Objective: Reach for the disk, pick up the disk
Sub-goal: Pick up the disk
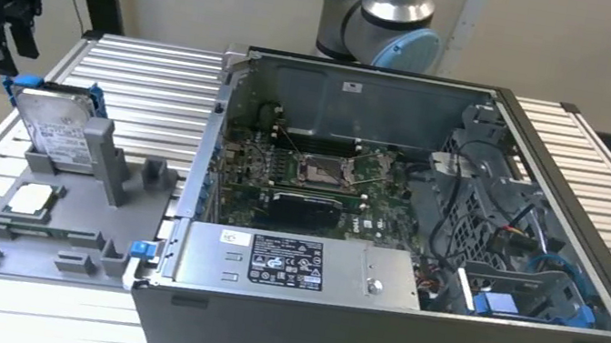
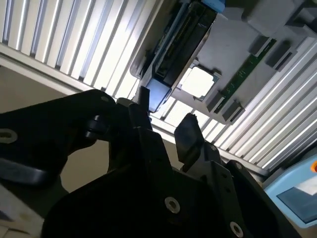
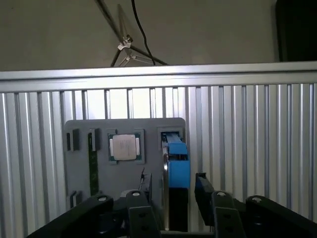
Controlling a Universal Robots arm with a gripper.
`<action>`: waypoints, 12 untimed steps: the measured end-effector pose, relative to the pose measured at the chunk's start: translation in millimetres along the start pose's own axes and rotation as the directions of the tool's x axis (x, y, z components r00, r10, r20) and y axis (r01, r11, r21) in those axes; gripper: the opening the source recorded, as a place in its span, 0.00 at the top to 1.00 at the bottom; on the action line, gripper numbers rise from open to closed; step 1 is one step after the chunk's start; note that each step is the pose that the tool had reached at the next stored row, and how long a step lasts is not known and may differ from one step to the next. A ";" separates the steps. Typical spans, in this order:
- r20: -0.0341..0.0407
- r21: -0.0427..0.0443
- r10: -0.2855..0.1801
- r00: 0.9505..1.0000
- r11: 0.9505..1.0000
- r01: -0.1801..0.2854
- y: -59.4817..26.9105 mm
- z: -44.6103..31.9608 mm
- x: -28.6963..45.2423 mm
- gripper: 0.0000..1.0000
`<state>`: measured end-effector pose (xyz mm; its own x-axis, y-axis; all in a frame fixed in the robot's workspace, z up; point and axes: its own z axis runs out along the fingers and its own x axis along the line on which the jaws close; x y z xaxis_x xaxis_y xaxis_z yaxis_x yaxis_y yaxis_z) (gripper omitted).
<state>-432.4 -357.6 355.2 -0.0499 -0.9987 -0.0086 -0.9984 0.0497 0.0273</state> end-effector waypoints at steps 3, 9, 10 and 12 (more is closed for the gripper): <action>0.000 0.000 0.000 1.000 1.000 0.000 -0.1 1.4 0.0 0.00; 0.000 0.000 0.000 1.000 1.000 0.000 -0.3 5.1 -0.1 0.00; 0.000 0.000 0.000 1.000 1.000 0.000 -0.2 5.8 -0.1 0.00; 0.000 0.000 0.000 1.000 1.000 0.000 -0.3 7.5 -0.2 0.00</action>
<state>-432.3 -357.4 347.7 -0.0499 -0.9987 -0.0087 -0.9984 0.0497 0.0271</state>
